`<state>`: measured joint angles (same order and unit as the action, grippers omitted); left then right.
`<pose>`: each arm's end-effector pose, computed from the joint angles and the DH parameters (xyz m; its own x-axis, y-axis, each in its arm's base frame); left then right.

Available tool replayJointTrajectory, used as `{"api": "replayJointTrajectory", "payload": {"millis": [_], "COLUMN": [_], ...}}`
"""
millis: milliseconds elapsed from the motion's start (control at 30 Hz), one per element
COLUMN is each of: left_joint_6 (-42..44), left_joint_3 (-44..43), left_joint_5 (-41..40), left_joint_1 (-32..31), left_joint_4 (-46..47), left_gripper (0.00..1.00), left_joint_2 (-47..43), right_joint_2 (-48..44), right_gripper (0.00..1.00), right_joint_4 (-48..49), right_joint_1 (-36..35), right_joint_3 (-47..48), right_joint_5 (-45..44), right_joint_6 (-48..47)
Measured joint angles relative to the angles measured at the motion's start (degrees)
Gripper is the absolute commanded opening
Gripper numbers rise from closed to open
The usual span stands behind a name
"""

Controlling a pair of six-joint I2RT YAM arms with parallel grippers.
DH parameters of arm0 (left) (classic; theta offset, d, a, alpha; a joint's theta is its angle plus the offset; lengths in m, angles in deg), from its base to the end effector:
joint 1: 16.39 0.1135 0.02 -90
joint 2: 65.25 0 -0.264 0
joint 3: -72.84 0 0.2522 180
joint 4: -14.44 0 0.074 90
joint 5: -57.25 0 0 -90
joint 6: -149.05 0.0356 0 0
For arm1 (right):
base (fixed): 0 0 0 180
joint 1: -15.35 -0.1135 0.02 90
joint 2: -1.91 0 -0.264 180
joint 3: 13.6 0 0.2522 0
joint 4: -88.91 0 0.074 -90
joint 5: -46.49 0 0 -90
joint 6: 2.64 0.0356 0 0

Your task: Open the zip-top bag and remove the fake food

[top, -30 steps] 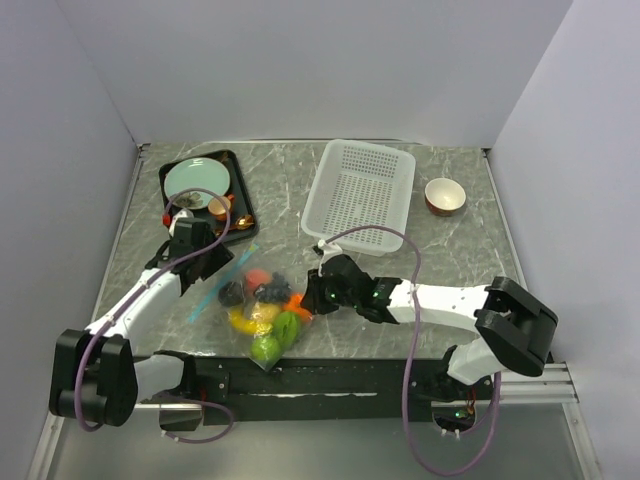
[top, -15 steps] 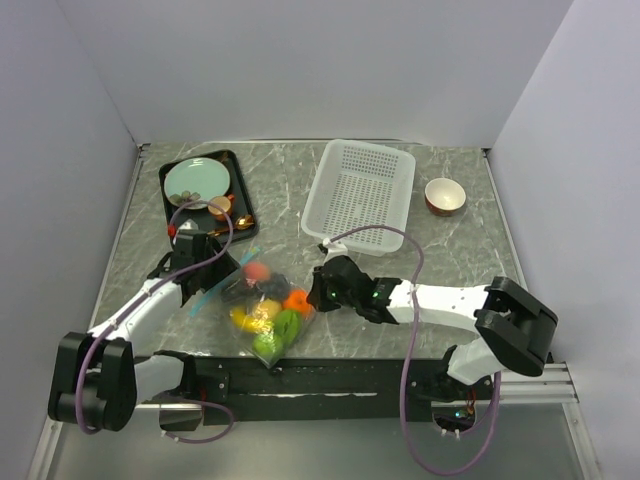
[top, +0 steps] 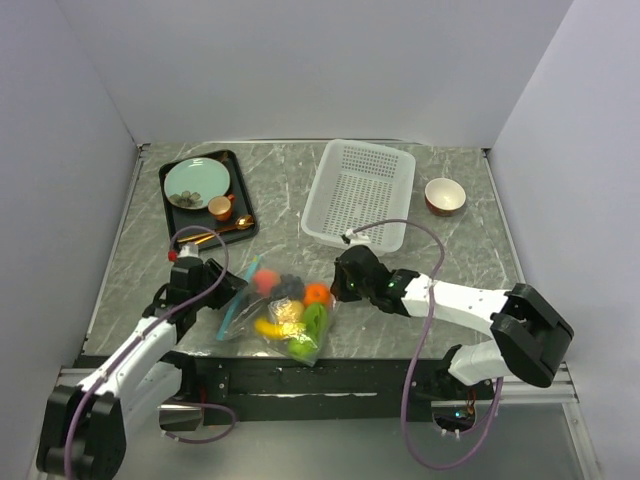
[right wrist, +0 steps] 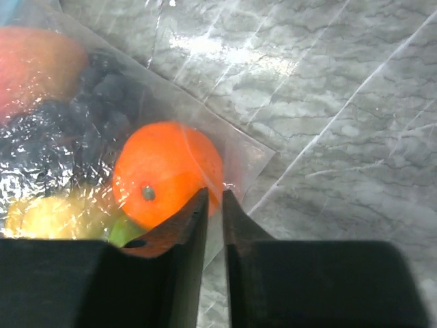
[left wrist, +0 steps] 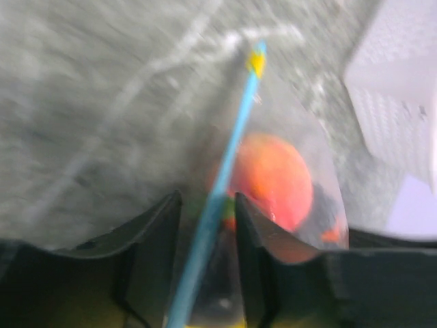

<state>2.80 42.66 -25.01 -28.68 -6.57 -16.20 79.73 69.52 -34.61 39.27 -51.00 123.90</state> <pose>0.1646 -0.0408 0.1613 -0.6074 -0.7109 -0.3545 -0.3476 0.6392 -0.6860 0.1780 0.2046 0.1888 -0.7775 -0.0077 -0.6289 -0.2940 0.8884 0.3526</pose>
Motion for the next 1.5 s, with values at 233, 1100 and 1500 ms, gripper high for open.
{"api": "replayJointTrajectory", "payload": {"millis": [233, 1100, 1500], "left_joint_6": [-3.9, 29.5, 49.2], "left_joint_3": [1.7, -38.5, -47.5], "left_joint_5": [0.5, 9.9, 23.5], "left_joint_1": [-6.8, -7.8, -7.8], "left_joint_4": [-1.7, -10.0, -19.8], "left_gripper": [0.15, 0.01, 0.01], "left_joint_2": [-10.0, 3.3, 3.0], "right_joint_2": [-2.2, -16.0, -17.6], "right_gripper": [0.44, 0.61, 0.66], "right_joint_4": [-3.0, -9.3, 8.8], "right_joint_1": [-0.3, 1.9, 11.0], "right_joint_3": [3.2, 16.9, 14.6], "right_joint_5": [0.7, 0.7, 21.2], "right_joint_6": [-1.5, -10.1, -18.7]}}
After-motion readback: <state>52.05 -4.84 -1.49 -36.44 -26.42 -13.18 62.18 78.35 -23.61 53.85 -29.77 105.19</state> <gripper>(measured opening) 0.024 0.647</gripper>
